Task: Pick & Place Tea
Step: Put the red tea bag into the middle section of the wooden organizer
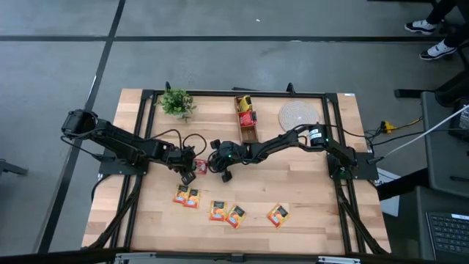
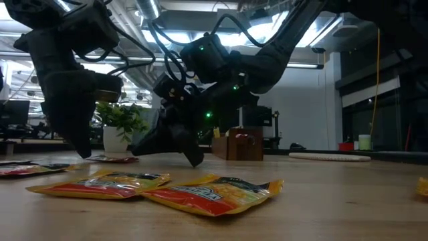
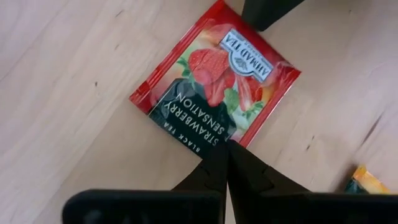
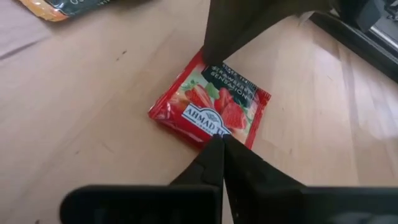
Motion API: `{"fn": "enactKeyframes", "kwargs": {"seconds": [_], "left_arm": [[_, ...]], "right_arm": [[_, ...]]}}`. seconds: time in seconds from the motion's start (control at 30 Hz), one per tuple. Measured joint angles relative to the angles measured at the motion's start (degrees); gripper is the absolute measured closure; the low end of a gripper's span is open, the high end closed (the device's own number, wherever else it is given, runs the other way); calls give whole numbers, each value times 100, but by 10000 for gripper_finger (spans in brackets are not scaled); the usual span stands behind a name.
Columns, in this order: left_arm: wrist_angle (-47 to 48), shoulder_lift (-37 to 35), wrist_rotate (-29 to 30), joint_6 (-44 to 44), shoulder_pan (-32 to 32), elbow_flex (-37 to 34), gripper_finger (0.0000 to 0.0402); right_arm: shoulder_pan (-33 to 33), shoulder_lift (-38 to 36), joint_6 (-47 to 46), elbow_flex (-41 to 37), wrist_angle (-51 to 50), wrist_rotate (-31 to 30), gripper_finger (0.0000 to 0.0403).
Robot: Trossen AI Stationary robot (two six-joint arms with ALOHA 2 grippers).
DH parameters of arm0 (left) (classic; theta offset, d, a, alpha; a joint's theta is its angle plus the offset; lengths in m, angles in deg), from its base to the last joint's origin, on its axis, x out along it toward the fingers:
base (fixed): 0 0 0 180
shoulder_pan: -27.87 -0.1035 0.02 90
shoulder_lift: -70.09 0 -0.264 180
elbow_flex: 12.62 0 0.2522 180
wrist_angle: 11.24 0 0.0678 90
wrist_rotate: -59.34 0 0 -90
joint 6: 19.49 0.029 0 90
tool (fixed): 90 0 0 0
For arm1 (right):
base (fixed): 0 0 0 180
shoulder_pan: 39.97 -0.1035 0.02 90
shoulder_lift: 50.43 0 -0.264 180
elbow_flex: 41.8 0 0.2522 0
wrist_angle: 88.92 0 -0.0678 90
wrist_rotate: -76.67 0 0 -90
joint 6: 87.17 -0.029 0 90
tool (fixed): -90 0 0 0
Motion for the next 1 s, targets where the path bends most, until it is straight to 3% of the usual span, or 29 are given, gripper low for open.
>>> {"fn": "enactKeyframes", "kwargs": {"seconds": [0.2,0.43,0.57,0.83,1.0], "left_arm": [[-30,0,-2,-48,0,0,400],[3,0,-106,-56,0,0,400],[19,0,-351,-166,1,21,400],[19,18,-308,-163,48,48,400],[-114,409,-459,-34,46,32,400]], "right_arm": [[2,-3,-158,6,-151,-3,398],[-9,-37,-128,-2,-128,-307,371],[-43,-37,-124,-2,-114,-334,348],[-55,-37,-118,-4,-44,-519,289],[-59,-39,-120,-4,2,-792,257]]}}
